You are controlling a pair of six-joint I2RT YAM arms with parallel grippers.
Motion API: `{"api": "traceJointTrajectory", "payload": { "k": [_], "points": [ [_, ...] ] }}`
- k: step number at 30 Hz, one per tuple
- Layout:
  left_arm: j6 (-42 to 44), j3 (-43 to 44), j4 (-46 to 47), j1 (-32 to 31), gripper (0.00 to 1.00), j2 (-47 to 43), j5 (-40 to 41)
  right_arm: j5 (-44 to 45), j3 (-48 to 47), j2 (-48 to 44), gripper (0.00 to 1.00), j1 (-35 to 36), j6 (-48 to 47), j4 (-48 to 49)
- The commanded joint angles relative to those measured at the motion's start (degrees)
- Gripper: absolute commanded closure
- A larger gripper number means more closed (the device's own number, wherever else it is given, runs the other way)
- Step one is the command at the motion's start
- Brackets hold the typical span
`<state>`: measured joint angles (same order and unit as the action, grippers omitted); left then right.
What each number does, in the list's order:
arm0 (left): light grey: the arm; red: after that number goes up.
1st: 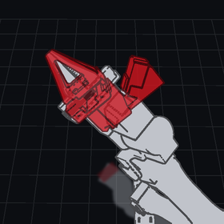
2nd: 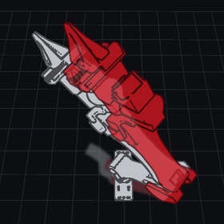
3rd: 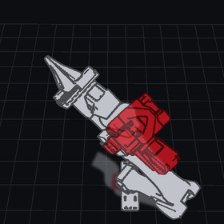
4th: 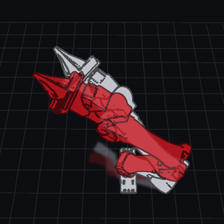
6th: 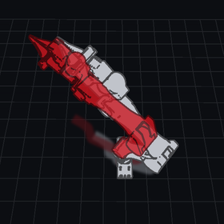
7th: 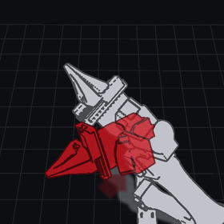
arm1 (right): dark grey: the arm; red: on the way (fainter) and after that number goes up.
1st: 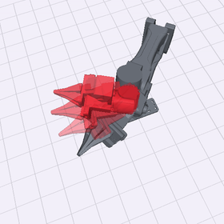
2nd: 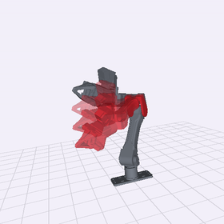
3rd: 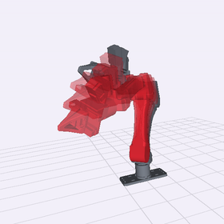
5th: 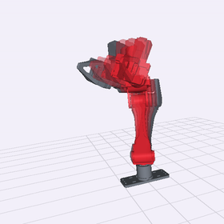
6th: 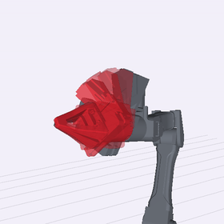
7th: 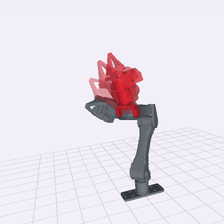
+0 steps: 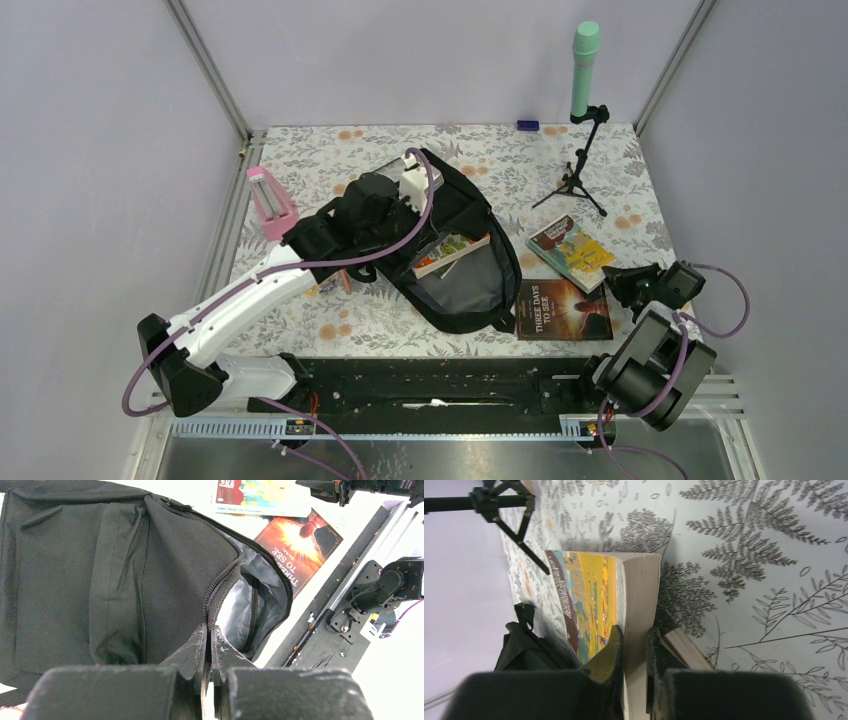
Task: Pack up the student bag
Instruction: Pick up the book from the center of the board.
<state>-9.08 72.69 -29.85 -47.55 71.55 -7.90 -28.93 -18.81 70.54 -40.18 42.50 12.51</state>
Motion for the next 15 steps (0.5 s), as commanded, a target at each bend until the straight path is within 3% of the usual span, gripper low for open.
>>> {"api": "traceJointTrajectory", "payload": {
  "k": [1,10,15],
  "points": [
    [-0.54,0.57,4.66,0.50,1.00,-2.32,-1.57,-2.35,-1.23,-6.71,1.00,0.17,-0.11,-1.51],
    [-0.44,0.28,5.06,1.62,1.00,-2.04,-1.35,-1.79,-8.97,-23.15,1.00,0.15,-3.81,-16.33],
    [0.52,0.26,4.65,2.38,1.00,-1.15,0.72,-3.33,-12.88,-28.70,1.00,0.25,-2.99,-19.09]
  ]
}}
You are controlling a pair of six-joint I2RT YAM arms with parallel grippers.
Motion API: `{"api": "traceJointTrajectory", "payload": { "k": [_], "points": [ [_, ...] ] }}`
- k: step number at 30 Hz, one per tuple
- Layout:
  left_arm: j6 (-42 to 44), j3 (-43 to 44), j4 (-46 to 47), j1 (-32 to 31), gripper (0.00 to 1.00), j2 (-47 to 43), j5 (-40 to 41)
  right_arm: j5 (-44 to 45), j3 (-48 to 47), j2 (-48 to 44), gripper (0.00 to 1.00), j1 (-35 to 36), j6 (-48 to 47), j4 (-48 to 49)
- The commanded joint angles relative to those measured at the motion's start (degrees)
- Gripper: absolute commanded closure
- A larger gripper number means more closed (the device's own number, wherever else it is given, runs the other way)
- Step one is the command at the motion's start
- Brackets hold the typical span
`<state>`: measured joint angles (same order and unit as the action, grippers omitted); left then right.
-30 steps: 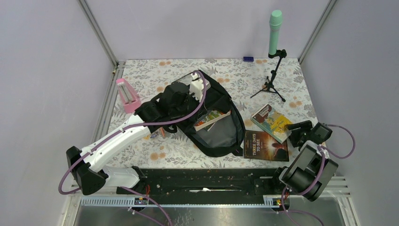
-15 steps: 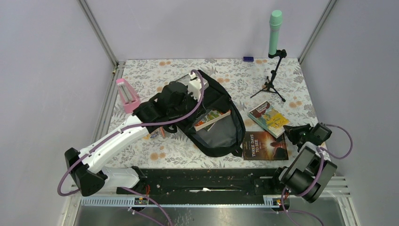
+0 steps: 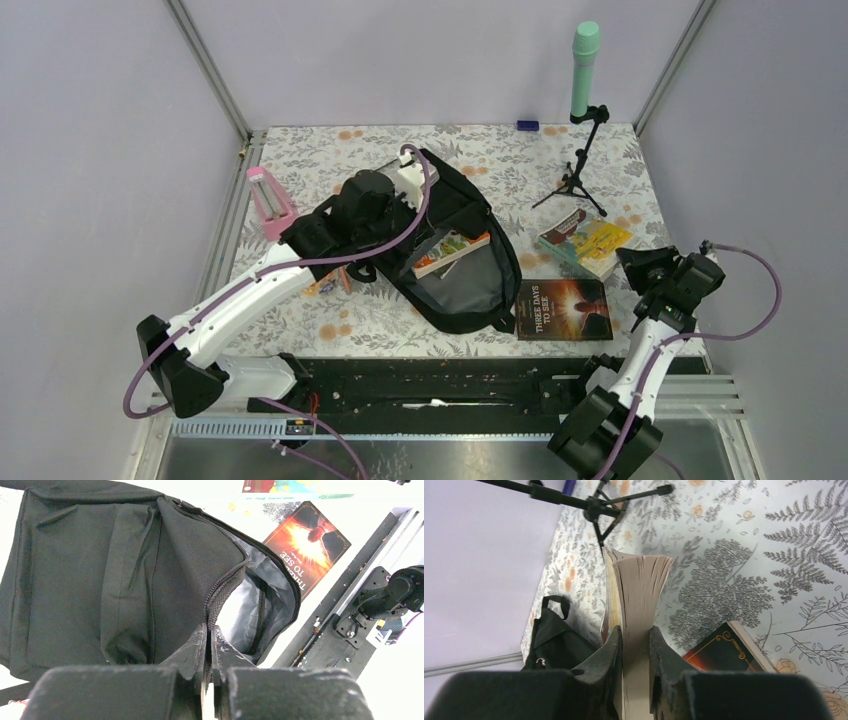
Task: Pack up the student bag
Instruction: Pick up the book from the center of the board, then place the book in the student bag.
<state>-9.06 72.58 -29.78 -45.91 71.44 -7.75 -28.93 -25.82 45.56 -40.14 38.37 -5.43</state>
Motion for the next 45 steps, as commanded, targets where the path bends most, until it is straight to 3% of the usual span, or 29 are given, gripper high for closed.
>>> {"api": "traceJointTrajectory", "payload": {
  "k": [1,8,14,24,34,45],
  "points": [
    [0.61,0.53,4.43,0.97,1.00,-0.78,0.81,-3.48,-6.89,-4.33,1.00,0.50,1.42,-1.79],
    [0.62,0.90,4.39,2.56,1.00,0.16,0.06,-0.21,-16.72,-5.51,1.00,5.94,1.12,-7.24],
    [-1.00,2.09,4.74,6.64,1.00,2.55,-3.04,4.25,-24.65,-3.65,1.00,18.39,0.94,-12.46],
    [-4.60,5.28,5.08,13.96,1.00,8.99,-7.33,2.26,-26.64,-2.94,1.00,32.39,3.10,-17.31],
    [-7.32,7.73,5.08,17.76,1.00,11.92,-7.87,-2.31,-28.13,-6.87,1.00,33.79,3.65,-25.43],
    [-8.47,10.12,6.86,18.16,1.00,12.40,-6.52,-3.41,-22.09,-12.03,1.00,35.58,6.01,-29.47]
  ]
}}
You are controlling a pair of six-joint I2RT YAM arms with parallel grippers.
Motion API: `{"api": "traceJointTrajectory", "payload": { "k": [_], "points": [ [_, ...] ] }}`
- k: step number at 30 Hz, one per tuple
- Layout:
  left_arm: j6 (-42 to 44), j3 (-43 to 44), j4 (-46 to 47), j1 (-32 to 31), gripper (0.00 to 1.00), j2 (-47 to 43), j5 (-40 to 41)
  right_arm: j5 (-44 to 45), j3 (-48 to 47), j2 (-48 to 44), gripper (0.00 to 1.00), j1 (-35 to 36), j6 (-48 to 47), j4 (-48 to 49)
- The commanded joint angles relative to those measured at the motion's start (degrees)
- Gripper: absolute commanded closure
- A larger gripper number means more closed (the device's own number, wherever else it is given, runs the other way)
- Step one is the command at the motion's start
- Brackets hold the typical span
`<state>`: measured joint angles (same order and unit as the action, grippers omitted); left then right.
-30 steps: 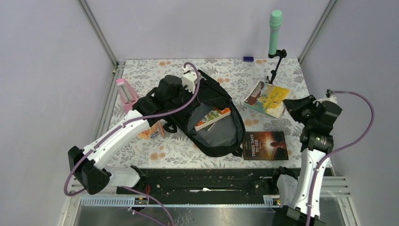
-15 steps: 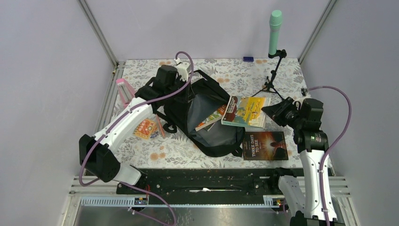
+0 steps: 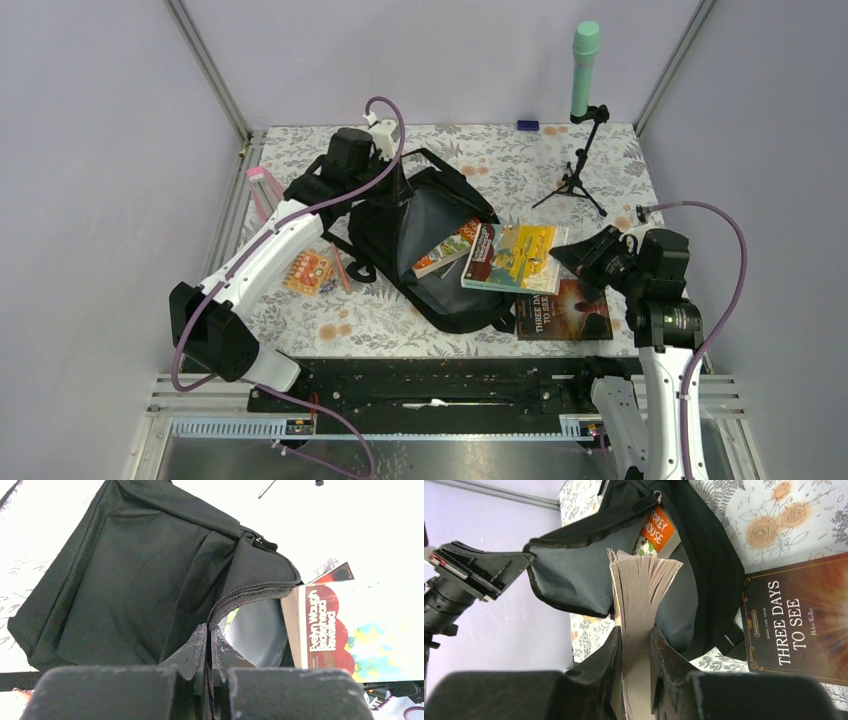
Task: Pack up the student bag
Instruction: Place the book in the student bag.
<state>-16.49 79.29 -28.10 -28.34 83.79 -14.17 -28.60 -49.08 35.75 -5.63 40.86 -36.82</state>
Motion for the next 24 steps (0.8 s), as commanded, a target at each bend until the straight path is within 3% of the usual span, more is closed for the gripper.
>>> {"api": "traceJointTrajectory", "payload": {
  "k": [1,11,24],
  "points": [
    [-1.22,3.19,5.96,0.57,1.00,-0.25,-0.63,-3.51,1.94,-2.52,1.00,1.20,3.74,1.87],
    [-0.84,-0.25,12.26,0.56,1.00,-5.16,-8.64,-1.16,7.26,-0.19,1.00,5.28,11.83,13.07],
    [1.72,-7.57,19.77,0.58,1.00,-12.34,-15.46,11.85,13.29,4.82,1.00,14.26,24.15,29.98]
  ]
}}
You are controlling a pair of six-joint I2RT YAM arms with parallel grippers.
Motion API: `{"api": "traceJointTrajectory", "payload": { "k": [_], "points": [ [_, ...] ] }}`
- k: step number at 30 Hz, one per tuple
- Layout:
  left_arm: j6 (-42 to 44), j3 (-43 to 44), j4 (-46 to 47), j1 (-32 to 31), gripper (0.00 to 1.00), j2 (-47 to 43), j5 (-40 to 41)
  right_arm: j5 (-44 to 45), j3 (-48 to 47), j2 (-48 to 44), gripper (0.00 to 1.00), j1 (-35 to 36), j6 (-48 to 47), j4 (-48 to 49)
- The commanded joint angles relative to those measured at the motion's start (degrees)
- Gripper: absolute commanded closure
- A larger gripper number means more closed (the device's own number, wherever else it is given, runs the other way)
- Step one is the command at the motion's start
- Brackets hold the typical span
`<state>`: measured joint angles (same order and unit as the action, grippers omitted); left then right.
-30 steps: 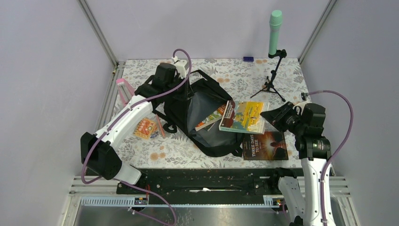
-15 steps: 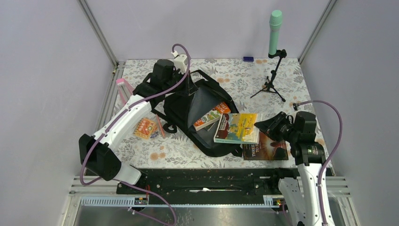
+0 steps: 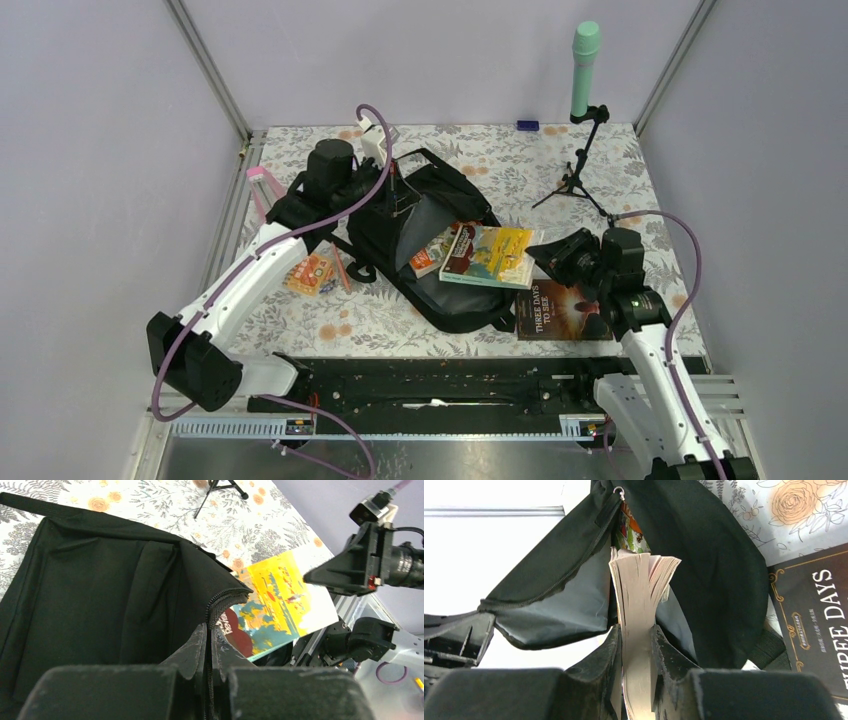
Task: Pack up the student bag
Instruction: Place the book in the student bag.
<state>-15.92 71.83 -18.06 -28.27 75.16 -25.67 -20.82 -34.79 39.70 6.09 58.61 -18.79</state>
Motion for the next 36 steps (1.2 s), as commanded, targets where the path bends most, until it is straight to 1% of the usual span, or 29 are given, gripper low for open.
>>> {"api": "traceJointTrajectory", "payload": {
  "k": [1,5,9,12,16,20,26,31,36],
  "points": [
    [1.11,-0.38,9.92,0.50,1.00,-3.90,-4.43,5.05,-0.87,1.28,1.00,3.23,6.87,13.03],
    [0.43,-0.81,10.05,0.50,1.00,-4.05,-4.60,8.86,-0.50,3.29,1.00,5.60,8.85,17.75],
    [0.04,-0.75,9.36,0.50,1.00,-3.79,-3.83,10.75,0.55,5.86,1.00,7.72,12.05,24.55],
    [0.01,-0.08,7.46,0.52,1.00,-3.35,-1.14,11.39,-0.96,6.57,1.00,8.91,12.08,23.46],
    [0.24,0.66,5.42,0.50,1.00,-2.53,0.88,12.43,-1.91,4.72,1.00,9.87,12.44,22.17],
    [0.13,1.01,5.16,0.50,1.00,-2.43,0.66,12.78,-2.47,3.45,1.00,10.46,12.89,21.89],
    [-0.04,1.37,6.56,0.50,1.00,-3.72,0.01,13.01,-3.08,4.20,1.00,11.87,14.64,24.97],
    [-0.68,3.83,5.64,0.51,1.00,-4.07,-0.05,14.21,-6.66,4.72,1.00,13.88,13.72,23.38],
    [-0.34,5.32,3.94,0.50,1.00,-4.29,0.65,15.16,-8.01,4.07,1.00,14.96,13.03,22.14]
  ]
}}
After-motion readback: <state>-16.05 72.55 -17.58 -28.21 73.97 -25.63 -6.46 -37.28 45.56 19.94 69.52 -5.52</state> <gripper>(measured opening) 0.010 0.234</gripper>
